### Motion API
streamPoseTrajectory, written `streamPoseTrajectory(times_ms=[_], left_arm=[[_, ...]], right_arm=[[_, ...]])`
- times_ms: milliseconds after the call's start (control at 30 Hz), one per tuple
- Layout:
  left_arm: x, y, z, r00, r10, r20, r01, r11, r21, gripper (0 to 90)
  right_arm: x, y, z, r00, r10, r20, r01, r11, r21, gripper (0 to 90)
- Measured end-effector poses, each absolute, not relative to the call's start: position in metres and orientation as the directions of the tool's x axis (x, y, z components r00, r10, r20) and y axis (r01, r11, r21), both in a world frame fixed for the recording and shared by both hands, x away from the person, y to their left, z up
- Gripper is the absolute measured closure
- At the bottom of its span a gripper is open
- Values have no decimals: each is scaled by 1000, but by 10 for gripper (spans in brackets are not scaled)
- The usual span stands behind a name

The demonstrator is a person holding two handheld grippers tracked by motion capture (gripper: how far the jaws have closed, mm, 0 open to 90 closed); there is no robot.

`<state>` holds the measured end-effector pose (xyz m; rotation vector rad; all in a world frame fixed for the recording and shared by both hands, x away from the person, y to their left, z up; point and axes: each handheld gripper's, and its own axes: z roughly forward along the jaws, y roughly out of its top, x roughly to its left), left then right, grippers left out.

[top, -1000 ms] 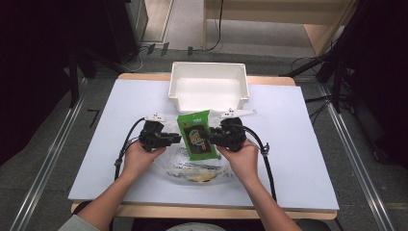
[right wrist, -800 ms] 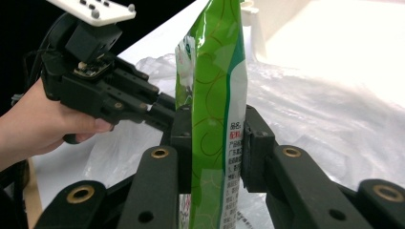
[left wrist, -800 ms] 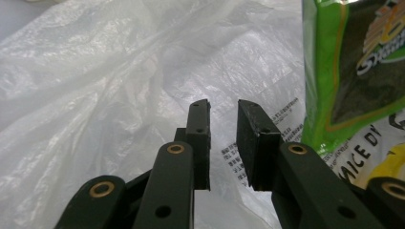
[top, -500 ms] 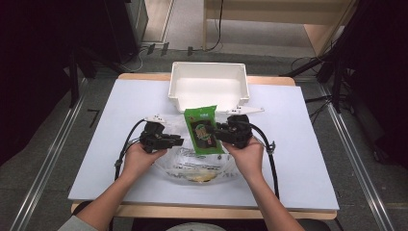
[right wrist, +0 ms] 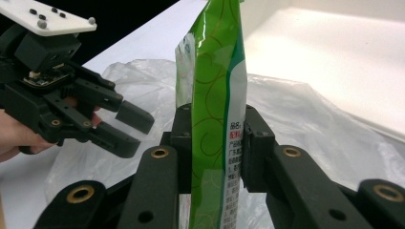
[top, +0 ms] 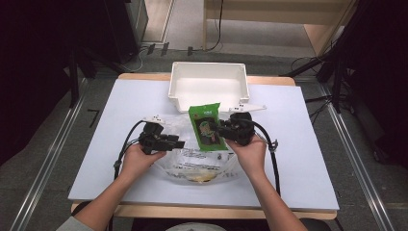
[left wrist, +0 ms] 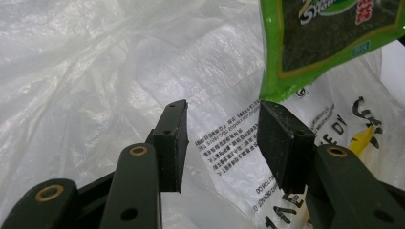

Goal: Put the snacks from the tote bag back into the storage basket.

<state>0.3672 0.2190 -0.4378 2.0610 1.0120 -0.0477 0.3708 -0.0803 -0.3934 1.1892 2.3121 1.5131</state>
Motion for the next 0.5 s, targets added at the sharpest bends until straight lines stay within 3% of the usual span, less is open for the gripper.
streamPoseTrajectory(times_ms=[500], left_arm=[[367, 219, -438, 683, 645, -343, 664, -352, 660, 485]], right_arm=[[388, -88, -384, -657, 695, 292, 537, 159, 829, 735]])
